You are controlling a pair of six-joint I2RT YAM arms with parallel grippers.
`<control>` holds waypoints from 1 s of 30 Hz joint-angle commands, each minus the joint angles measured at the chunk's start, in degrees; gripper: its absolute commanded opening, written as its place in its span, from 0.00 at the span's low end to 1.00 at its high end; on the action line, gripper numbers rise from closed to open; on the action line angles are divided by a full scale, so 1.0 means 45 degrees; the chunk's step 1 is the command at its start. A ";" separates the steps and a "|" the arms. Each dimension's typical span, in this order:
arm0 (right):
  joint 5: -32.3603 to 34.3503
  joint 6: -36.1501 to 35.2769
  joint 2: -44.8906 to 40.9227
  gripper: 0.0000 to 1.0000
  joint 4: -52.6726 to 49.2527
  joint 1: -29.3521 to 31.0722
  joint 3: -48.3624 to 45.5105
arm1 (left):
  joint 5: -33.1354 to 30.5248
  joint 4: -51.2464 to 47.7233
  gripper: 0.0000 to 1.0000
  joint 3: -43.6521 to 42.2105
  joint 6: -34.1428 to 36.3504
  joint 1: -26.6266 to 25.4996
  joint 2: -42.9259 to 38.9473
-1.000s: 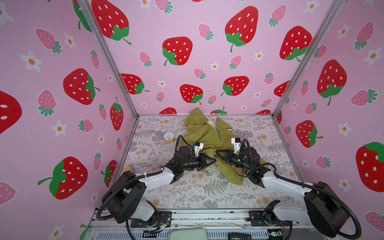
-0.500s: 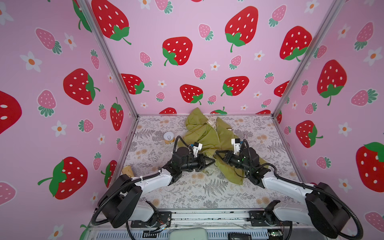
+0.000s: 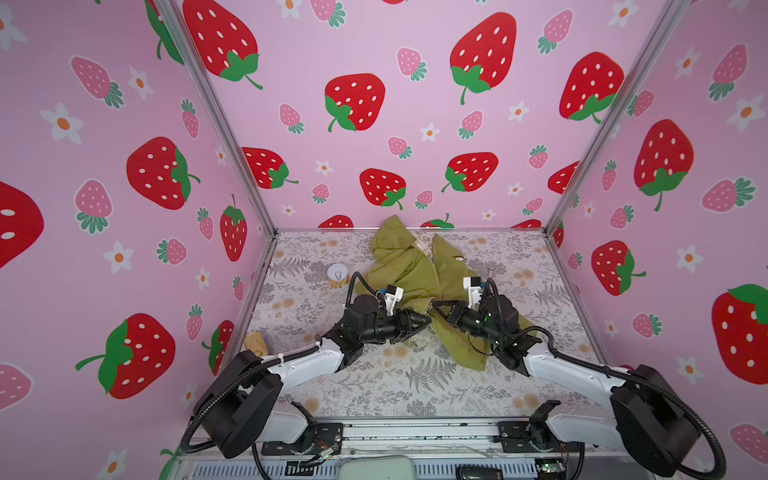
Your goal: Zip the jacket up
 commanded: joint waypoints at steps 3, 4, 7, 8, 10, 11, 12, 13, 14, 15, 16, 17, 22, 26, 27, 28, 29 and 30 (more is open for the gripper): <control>0.0196 -0.0087 -0.0059 0.00 0.0183 0.0273 0.0361 | -0.0571 0.0633 0.46 -0.0117 -0.0358 0.0031 -0.0200; 0.0196 -0.0069 -0.0029 0.00 0.0219 0.0294 0.0369 | -0.0677 0.0732 0.46 -0.0149 -0.0456 0.0055 -0.0180; 0.0180 -0.0068 -0.0035 0.00 0.0244 0.0353 0.0376 | -0.0982 0.1052 0.46 -0.0250 -0.0727 0.0126 -0.0075; 0.0196 -0.0067 -0.0054 0.00 0.0244 0.0364 0.0366 | -0.1071 0.1286 0.46 -0.0331 -0.0860 0.0142 -0.0016; 0.0215 -0.0068 -0.0081 0.00 0.0244 0.0387 0.0355 | -0.1183 0.1831 0.43 -0.0483 -0.1123 0.0240 0.0045; 0.0226 -0.0049 -0.0082 0.00 0.0244 0.0390 0.0331 | -0.1251 0.2017 0.42 -0.0553 -0.1234 0.0285 0.0047; 0.0231 -0.0048 -0.0119 0.00 0.0244 0.0390 0.0320 | -0.1285 0.2101 0.41 -0.0616 -0.1289 0.0317 0.0038; 0.0239 -0.0048 -0.0136 0.00 0.0226 0.0393 0.0319 | -0.1312 0.2118 0.40 -0.0642 -0.1292 0.0324 0.0014; 0.0255 -0.0048 -0.0140 0.00 0.0225 0.0383 0.0298 | -0.1312 0.2069 0.38 -0.0669 -0.1290 0.0339 -0.0003; 0.0255 -0.0048 -0.0156 0.00 0.0225 0.0392 0.0290 | -0.1313 0.2060 0.37 -0.0701 -0.1286 0.0348 -0.0037; 0.0246 -0.0054 -0.0168 0.00 0.0225 0.0392 0.0285 | -0.1310 0.2041 0.36 -0.0711 -0.1274 0.0349 -0.0059; 0.0268 -0.0048 -0.0160 0.00 0.0225 0.0385 0.0302 | -0.1308 0.2039 0.33 -0.0744 -0.1271 0.0344 -0.0078; 0.0291 -0.0048 -0.0143 0.00 0.0207 0.0381 0.0322 | -0.1258 0.2017 0.18 -0.0745 -0.1239 0.0344 -0.0081; 0.0659 -0.0029 -0.0278 0.00 0.0031 0.0388 0.0251 | -0.1253 0.2026 0.02 -0.0895 -0.1236 0.0351 -0.0149; 0.0779 -0.0024 -0.0339 0.00 -0.0022 0.0367 0.0200 | -0.1264 0.2008 0.00 -0.0965 -0.1235 0.0363 -0.0206; 0.0905 -0.0029 -0.0382 0.00 -0.0084 0.0371 0.0167 | -0.1274 0.1988 0.00 -0.1049 -0.1233 0.0377 -0.0273; 0.0992 -0.0063 -0.0429 0.00 -0.0140 0.0373 0.0180 | -0.1295 0.1943 0.00 -0.1146 -0.1222 0.0395 -0.0395; 0.0997 -0.0085 -0.0448 0.00 -0.0180 0.0363 0.0184 | -0.1308 0.1873 0.00 -0.1201 -0.1197 0.0395 -0.0459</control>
